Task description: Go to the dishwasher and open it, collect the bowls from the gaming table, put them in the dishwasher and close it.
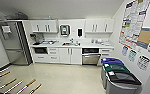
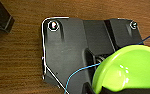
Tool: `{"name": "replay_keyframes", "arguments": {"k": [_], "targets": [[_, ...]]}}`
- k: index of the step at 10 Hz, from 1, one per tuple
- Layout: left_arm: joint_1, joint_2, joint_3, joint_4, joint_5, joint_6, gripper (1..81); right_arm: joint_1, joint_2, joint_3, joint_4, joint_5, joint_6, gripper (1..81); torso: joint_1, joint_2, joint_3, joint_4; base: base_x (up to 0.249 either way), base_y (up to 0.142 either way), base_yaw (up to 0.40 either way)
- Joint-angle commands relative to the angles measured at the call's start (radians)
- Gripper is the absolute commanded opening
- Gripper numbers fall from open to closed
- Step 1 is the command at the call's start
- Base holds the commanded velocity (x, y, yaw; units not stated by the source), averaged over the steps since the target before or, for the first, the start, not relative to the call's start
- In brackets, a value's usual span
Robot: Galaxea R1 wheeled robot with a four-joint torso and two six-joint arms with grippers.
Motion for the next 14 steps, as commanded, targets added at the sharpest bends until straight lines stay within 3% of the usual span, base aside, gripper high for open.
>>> {"name": "replay_keyframes", "arguments": {"k": [1,14], "targets": [[-0.048,-0.015,0.001,0.014,0.035,-0.002,1.0,0.047,-0.03,0.011,-0.014,-0.059,-0.003,1.0,0.0,0.0,0.0,0.0,0.191,0.0,0.0],[-0.048,-0.015,0.001,0.012,0.035,-0.002,1.0,0.049,-0.028,0.011,-0.016,-0.061,-0.003,1.0,0.0,0.0,0.0,0.0,0.191,-0.065,0.0]]}}
